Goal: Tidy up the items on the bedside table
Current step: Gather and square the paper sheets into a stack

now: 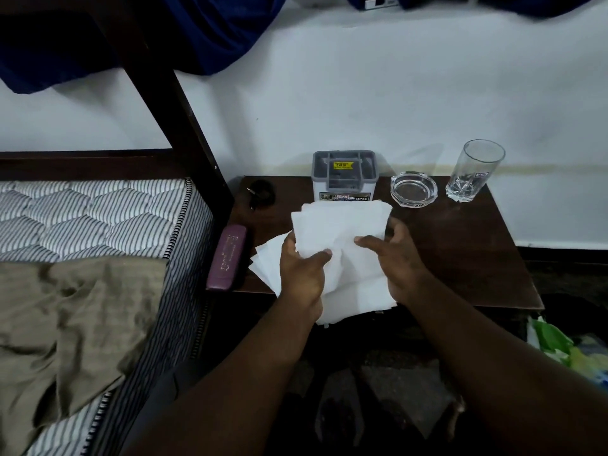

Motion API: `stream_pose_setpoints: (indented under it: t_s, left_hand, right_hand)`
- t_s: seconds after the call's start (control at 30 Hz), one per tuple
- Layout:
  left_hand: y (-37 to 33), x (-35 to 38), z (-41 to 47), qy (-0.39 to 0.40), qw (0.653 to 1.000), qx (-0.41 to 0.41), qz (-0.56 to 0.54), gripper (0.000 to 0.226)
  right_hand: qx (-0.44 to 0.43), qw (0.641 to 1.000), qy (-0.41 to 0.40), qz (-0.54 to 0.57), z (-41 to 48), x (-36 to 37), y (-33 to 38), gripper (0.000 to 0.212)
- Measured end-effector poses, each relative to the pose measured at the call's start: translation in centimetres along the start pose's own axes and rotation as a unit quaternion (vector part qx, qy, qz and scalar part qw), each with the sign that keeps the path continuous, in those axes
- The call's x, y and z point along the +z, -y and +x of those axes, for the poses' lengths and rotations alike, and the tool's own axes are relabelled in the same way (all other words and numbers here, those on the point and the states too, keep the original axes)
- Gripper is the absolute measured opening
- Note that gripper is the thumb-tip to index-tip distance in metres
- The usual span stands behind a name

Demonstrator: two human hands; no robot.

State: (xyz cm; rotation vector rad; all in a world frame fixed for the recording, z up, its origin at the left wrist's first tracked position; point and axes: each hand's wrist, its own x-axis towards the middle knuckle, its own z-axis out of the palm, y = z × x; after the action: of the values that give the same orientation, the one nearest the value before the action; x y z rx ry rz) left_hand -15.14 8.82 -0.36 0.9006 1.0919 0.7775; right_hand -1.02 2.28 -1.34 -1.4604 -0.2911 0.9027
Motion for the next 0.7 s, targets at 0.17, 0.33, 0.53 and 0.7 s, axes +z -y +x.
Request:
stream_pose_setpoints:
  t_s: [0.17,0.33,0.53,0.7]
  left_hand:
    - [0.5,-1.4,0.4,-0.085,0.995,-0.022,0.051,0.050]
    - [0.6,-2.2,0.0,-0.123,0.972,0.037,0.195,0.045]
    - [0.7,-2.5,0.2,-0.153,0.900,0.027,0.408,0.072]
    - [1.1,-2.5,0.2,-0.150,0.886,0.026,0.439,0.077]
  right_hand:
    - [-0.031,0.989,-0.001,-0.141,-0.1,1.7,-0.3,0.052]
    - [-0.117,0.933,0.004,-0.341,-0.2,2.9,-1.8,0.047]
    - [-0.197,0.865,0.017,-0.462,-0.5,3.6,-2.3,0.055]
    - [-0.193,0.810,-0.015,-0.553,-0.4,3.8,-2.7,0.063]
